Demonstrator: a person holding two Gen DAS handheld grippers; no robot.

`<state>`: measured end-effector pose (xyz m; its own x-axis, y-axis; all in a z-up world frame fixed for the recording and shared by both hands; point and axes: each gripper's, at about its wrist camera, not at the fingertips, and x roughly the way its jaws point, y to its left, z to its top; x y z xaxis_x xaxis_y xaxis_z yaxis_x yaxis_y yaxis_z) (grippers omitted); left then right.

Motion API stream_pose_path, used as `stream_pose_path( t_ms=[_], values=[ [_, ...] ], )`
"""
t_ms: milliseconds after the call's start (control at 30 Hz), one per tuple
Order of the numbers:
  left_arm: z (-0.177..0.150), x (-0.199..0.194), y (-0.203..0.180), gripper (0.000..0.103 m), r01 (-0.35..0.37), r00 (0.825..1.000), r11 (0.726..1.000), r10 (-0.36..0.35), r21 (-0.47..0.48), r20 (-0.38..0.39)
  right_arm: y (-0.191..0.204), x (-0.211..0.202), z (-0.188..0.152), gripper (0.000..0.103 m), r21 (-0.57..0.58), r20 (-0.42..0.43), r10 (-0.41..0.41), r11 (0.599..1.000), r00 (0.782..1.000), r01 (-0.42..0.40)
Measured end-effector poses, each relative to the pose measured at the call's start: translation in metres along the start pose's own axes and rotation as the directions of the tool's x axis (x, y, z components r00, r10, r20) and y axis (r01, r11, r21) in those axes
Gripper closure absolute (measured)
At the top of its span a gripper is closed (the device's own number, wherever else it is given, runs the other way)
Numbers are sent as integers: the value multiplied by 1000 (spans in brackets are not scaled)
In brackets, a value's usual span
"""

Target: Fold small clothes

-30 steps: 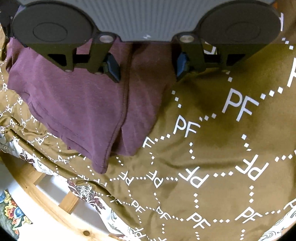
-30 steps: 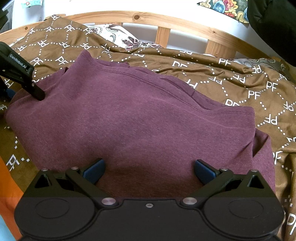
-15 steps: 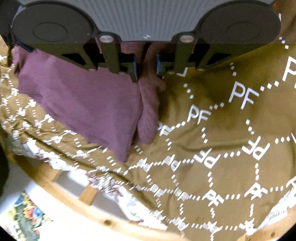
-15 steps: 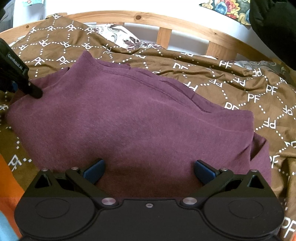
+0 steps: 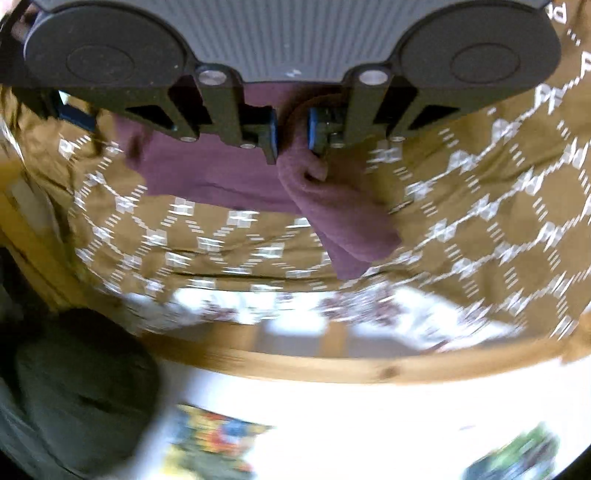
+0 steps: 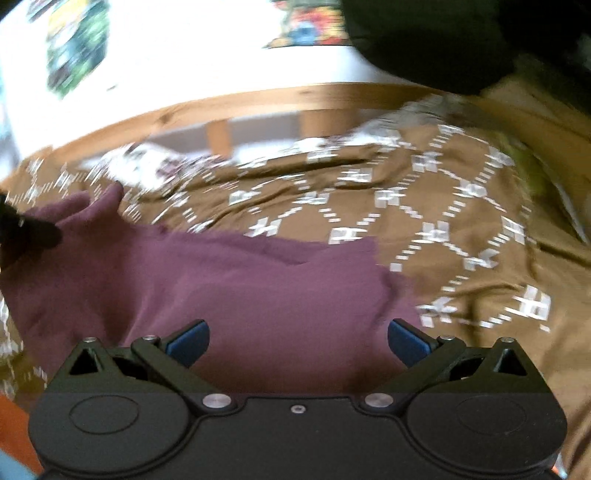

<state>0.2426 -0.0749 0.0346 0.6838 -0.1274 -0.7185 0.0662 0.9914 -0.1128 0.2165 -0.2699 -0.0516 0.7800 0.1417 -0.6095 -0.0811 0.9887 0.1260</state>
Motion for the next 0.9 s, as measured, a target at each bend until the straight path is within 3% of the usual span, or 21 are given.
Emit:
stream_pose_path(
  t_ms=[133,267,400,467,533,667,733,800,900],
  values=[
    [-10,15,-59,87,12,1000,995,-10,100,-16,-49,-14,7,1,167,7,-20,986,1000,18],
    [-31,40,-89,86,33,996,991,-23,129,-81,-90,-24,6,0,301,18,-33,953,999,26],
    [-56,50,-106,85,55,992,976,-30,212,-120,-113,-25,6,0,350,35,-40,937,999,25],
    [-61,46,-109,76,95,990,969,-68,228,-125,-118,-22,6,0,343,33,-49,939,998,34],
    [-63,41,-108,48,142,985,965,-116,221,-126,-120,-17,7,0,330,26,-68,942,997,56],
    [-61,21,-107,27,203,979,954,-191,222,-73,-123,-12,5,1,335,25,-69,941,997,57],
    [-64,-1,-105,15,237,969,937,-247,258,6,-123,-12,4,1,343,44,-52,939,998,34],
    [-71,-27,-102,4,253,947,911,-302,325,107,-120,-14,5,1,336,70,-30,942,997,5],
    [-85,-50,-94,1,175,938,883,-284,436,199,-112,-19,7,0,317,130,3,947,992,-44]
  ],
)
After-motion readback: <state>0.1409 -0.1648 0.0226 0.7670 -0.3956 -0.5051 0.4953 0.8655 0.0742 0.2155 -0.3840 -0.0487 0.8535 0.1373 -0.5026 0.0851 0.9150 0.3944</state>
